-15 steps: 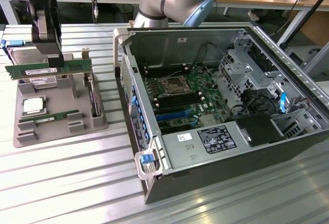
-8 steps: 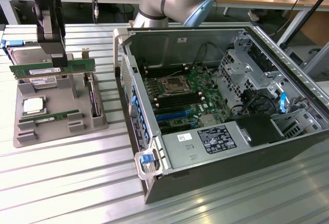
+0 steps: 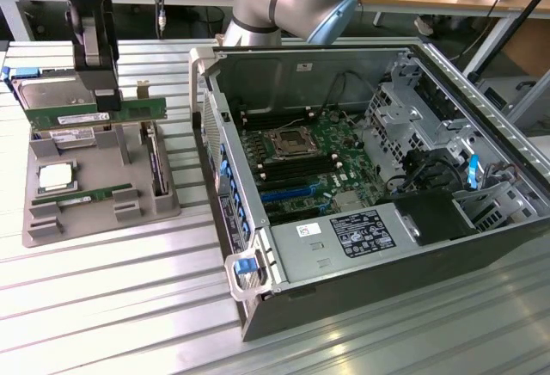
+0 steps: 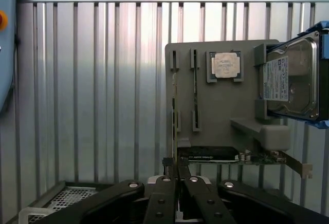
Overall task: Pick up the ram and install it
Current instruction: 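Pick up the ram and move it above insertion slot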
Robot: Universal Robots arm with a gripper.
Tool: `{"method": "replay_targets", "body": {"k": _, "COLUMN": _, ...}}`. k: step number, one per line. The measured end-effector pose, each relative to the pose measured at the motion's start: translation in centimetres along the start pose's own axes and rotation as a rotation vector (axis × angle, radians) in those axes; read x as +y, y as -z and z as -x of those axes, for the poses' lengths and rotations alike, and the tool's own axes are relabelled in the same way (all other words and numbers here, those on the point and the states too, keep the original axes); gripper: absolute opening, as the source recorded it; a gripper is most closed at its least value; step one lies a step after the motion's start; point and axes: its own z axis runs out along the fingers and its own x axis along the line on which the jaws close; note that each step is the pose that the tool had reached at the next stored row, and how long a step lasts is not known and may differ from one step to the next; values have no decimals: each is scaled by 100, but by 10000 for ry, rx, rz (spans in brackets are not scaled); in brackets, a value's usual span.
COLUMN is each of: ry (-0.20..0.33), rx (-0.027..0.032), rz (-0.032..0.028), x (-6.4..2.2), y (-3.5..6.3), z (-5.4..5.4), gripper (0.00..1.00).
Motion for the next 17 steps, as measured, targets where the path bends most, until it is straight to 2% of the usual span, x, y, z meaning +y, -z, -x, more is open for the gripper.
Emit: {"method": "replay_targets", "body": {"k": 17, "ry": 0, "rx": 0, "rz": 0, "x": -120, "y": 3, "z": -2, "gripper": 12}}
